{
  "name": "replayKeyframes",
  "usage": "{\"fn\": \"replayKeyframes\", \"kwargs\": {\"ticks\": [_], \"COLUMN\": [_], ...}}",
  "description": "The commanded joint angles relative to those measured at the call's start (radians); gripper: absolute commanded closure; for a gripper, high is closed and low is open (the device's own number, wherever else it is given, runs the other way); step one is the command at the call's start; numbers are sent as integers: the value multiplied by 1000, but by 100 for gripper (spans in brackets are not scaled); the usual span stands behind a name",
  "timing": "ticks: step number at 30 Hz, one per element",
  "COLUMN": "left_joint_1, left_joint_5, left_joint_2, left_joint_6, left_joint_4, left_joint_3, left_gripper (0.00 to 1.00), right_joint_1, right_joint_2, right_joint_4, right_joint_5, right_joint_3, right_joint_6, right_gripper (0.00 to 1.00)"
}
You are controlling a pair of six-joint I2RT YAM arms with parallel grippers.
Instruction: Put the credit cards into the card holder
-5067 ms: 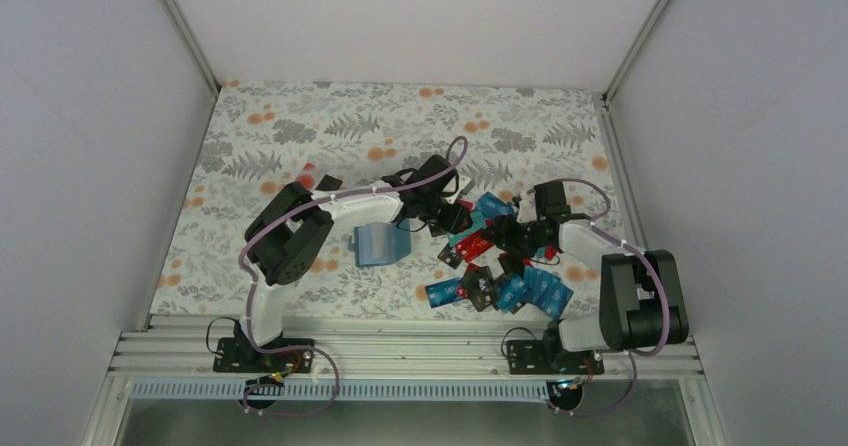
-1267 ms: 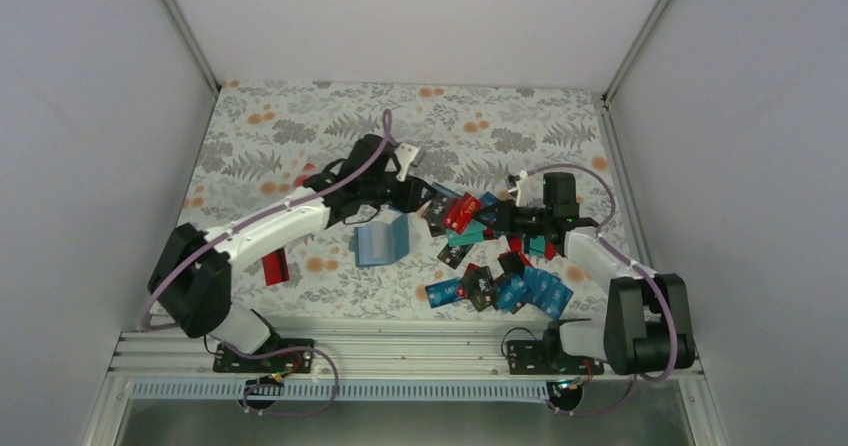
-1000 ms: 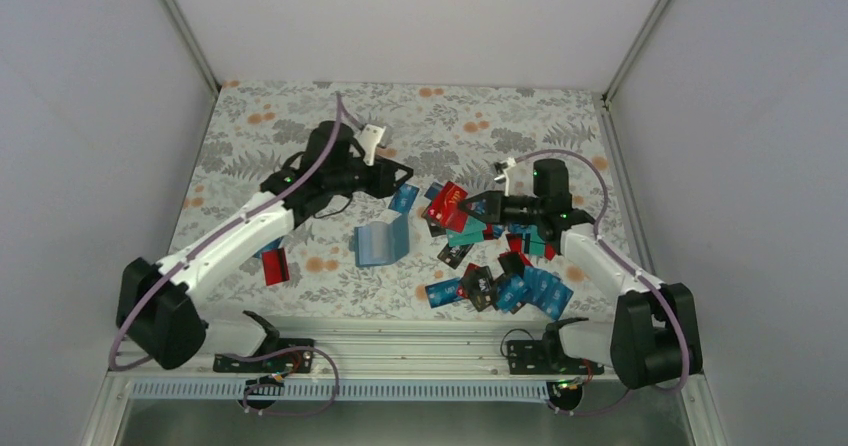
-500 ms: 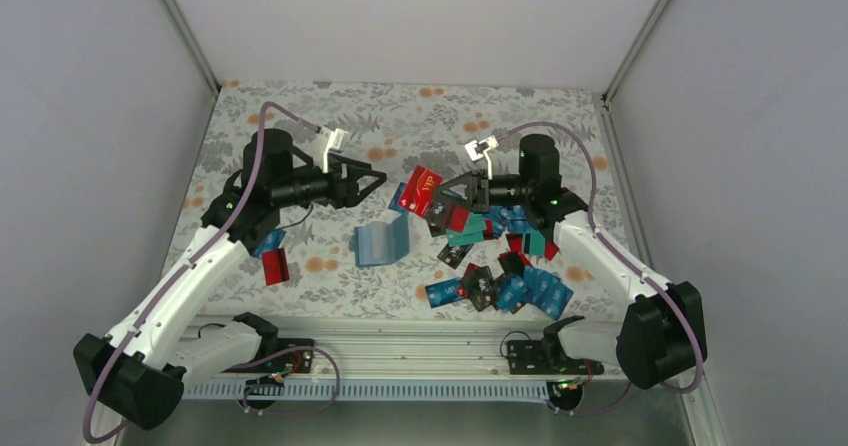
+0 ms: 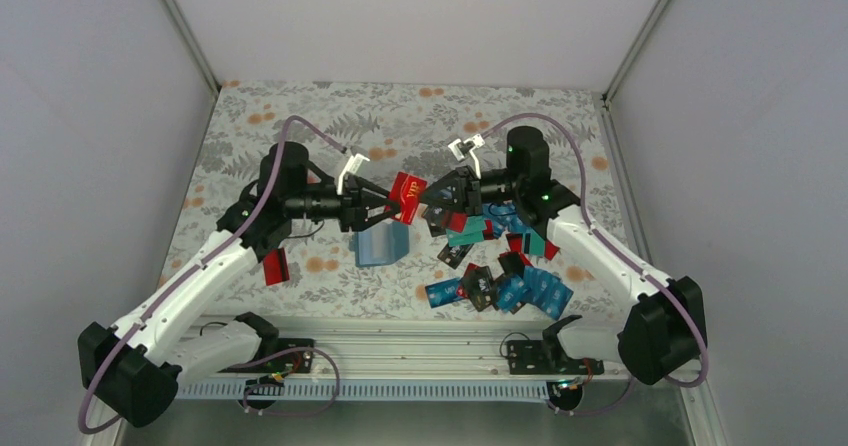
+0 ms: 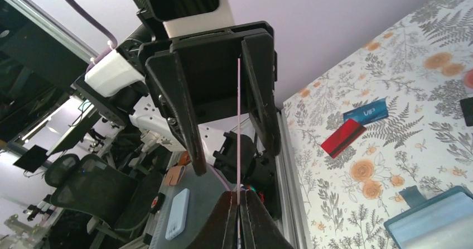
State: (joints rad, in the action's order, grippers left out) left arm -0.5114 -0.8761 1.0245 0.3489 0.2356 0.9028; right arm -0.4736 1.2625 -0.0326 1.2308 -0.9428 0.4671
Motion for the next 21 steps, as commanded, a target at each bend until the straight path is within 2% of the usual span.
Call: {"fn": "replayKeyframes", "kwargs": {"ticks": [1, 5, 7, 9, 10, 11, 12, 14, 18, 21], "left_joint_1": [-19, -31, -32, -32, -32, -32, -32, -32, -33, -35], "left_joint_5": [-19, 14, 41, 60, 69, 75, 82, 94, 98, 96], "left_joint_2": [20, 29, 28, 27, 23, 18, 13, 3, -3, -3], "left_joint_6": [-24, -13, 15, 51, 73, 98, 123, 157, 199, 219], "left_joint_4": [-63, -78, -96, -138, -160, -185, -206, -239, -286, -311], "left_joint_3": [14, 15, 12, 9, 5, 1, -3, -10, -22, -34], "left_gripper": [66, 96, 98, 98, 98, 98, 98, 98, 98, 98], "right_joint_1": [-32, -40, -40, -39, -39, -40, -40, -39, -39, -40], "right_joint_2": [11, 15, 19, 29, 34, 36, 37, 35, 32, 38], "right_joint_4": [12, 32, 51, 63, 65, 64, 55, 20, -39, -84], "right_joint_5": [35, 28, 13, 3, -3, -13, -15, -18, -22, -15], "right_joint_3": [-37, -54, -71, -85, -91, -94, -93, -87, -85, -90], "right_joint_6": [-33, -47, -55, -57, -54, -50, -42, -16, 27, 57], "right_gripper": [96, 96, 95, 79, 63, 56, 53, 52, 62, 65]}}
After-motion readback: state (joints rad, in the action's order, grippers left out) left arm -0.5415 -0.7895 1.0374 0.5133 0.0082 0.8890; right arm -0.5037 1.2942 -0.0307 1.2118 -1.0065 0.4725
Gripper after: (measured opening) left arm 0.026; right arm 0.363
